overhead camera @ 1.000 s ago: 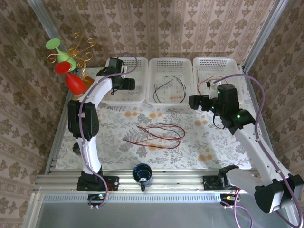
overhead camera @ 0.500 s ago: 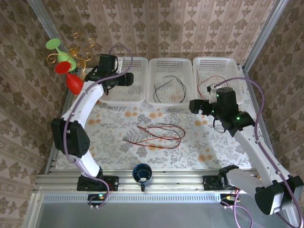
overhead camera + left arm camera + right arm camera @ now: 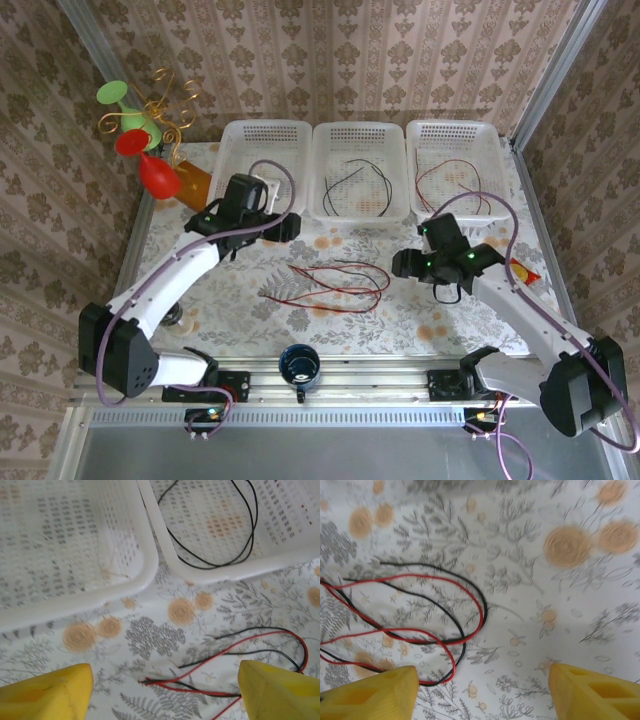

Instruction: Untangle the cables

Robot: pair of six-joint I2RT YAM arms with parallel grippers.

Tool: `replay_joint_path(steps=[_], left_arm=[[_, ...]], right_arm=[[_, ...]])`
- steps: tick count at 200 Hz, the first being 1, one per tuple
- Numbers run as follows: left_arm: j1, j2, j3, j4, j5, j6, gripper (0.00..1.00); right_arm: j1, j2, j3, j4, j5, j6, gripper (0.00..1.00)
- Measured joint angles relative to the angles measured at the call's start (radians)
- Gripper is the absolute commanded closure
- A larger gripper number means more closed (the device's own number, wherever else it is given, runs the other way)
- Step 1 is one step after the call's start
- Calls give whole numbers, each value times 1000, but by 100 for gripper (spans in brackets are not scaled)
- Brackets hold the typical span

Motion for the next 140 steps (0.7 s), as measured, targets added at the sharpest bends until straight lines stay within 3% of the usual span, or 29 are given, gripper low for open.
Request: replay_joint_path(steps=[67,140], left_arm=[[-42,-58,-141,45,-17,-97,25],[-73,-58,-156,68,-19,-136,26]], right_arm=[[129,160,-16,70,-46,41,52],[172,291,-16,154,-68,37,68]])
